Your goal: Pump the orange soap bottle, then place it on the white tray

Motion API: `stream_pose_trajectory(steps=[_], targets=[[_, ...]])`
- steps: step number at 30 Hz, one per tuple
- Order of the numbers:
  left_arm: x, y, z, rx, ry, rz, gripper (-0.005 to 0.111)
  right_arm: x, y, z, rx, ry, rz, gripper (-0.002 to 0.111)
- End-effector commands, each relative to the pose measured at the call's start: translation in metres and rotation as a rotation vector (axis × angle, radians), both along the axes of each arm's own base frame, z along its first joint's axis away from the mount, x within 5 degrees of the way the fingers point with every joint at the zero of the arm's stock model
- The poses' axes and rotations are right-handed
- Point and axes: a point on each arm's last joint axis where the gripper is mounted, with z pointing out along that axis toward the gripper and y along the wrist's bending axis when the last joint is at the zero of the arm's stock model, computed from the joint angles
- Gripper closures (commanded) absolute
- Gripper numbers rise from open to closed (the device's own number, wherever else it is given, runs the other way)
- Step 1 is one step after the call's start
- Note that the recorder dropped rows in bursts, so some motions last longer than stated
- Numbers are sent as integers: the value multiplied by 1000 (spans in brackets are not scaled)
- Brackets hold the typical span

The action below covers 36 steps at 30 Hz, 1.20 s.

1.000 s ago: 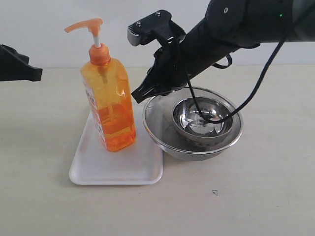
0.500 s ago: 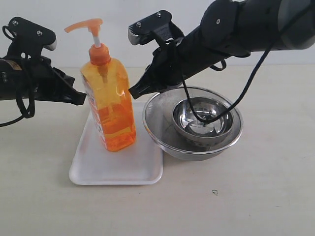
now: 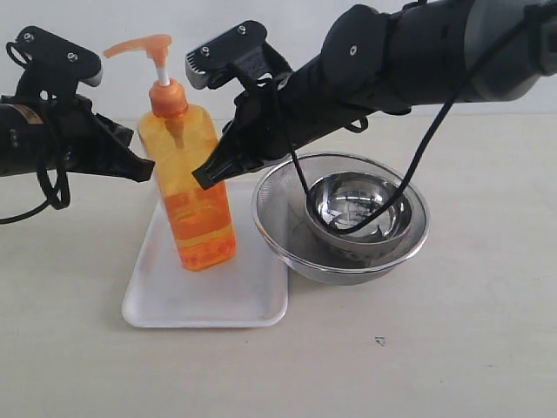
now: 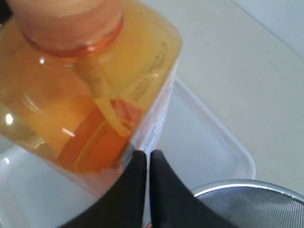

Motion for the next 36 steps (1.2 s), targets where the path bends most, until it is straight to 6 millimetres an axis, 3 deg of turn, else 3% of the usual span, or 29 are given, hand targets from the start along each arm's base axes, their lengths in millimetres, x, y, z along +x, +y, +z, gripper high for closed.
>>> stream_pose_trajectory(steps=[1, 8, 17, 24, 30, 36], targets=[[1, -3, 0, -24, -28, -4, 102, -3, 4, 1, 9, 4, 9, 107], [7, -5, -18, -7, -3, -16, 102, -10, 9, 0, 7, 36, 33, 107], [7, -3, -17, 5, 2, -16, 102, -11, 8, -2, -20, 42, 48, 107], [-4, 48, 15, 17, 28, 114, 102, -9, 2, 3, -90, -14, 43, 107], [-26, 83, 45, -68, -3, 264, 102, 5, -29, 16, -109, -5, -81, 107], [-62, 95, 61, -115, -40, 326, 102, 15, -74, 36, -133, 44, -172, 107]])
